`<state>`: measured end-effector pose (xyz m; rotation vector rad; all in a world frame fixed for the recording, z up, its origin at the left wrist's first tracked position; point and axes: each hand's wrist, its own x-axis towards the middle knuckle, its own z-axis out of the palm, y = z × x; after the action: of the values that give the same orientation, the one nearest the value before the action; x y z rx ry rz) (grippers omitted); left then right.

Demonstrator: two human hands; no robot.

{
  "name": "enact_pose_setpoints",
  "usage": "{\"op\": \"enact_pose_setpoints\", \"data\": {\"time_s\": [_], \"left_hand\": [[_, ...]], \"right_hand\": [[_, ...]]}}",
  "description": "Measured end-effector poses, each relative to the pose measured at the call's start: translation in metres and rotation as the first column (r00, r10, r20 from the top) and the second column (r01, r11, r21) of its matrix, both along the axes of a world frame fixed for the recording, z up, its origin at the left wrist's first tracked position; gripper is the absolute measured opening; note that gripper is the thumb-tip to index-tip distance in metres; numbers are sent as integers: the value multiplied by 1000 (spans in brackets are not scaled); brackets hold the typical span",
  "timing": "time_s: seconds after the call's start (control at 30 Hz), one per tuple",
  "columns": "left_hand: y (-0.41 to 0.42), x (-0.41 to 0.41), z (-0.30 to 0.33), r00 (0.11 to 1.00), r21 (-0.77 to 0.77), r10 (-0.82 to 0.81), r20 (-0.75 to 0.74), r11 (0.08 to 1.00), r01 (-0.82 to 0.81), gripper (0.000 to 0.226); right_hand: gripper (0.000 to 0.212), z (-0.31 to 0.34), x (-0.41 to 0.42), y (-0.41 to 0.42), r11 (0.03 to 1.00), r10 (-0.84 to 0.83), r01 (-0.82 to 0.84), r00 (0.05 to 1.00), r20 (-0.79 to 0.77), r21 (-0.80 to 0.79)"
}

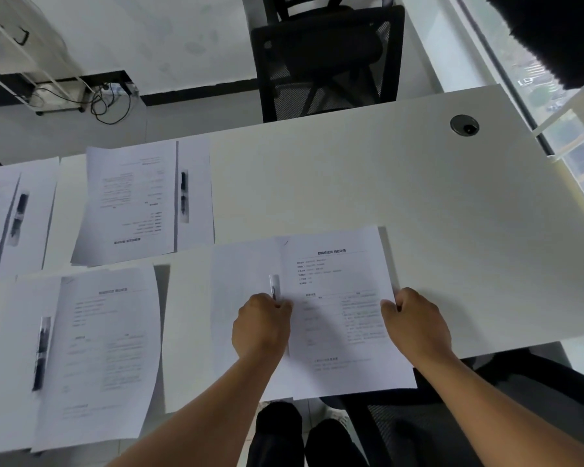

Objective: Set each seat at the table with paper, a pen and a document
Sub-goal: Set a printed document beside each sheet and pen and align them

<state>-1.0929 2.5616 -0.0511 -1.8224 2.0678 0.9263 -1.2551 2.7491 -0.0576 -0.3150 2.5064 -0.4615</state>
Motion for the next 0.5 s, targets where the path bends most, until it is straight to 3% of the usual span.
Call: {"op": "enact_pose_setpoints", "data": {"time_s": [0.33, 0.43, 0.5], "left_hand": [[-5, 7, 7, 998, -4, 23, -63, 1000, -23, 42], [-8, 17, 23, 997, -34, 28, -67, 999, -30, 49], [-9, 26, 37, 998, -63, 8, -70, 998, -13, 54]], "right_hand": [[25, 7, -3, 4, 1000, -19, 18, 998, -58, -18], [20, 15, -3, 9, 1000, 31, -31, 996, -83, -2], [29, 22, -1, 11, 996, 85, -86, 992, -88, -2]]}}
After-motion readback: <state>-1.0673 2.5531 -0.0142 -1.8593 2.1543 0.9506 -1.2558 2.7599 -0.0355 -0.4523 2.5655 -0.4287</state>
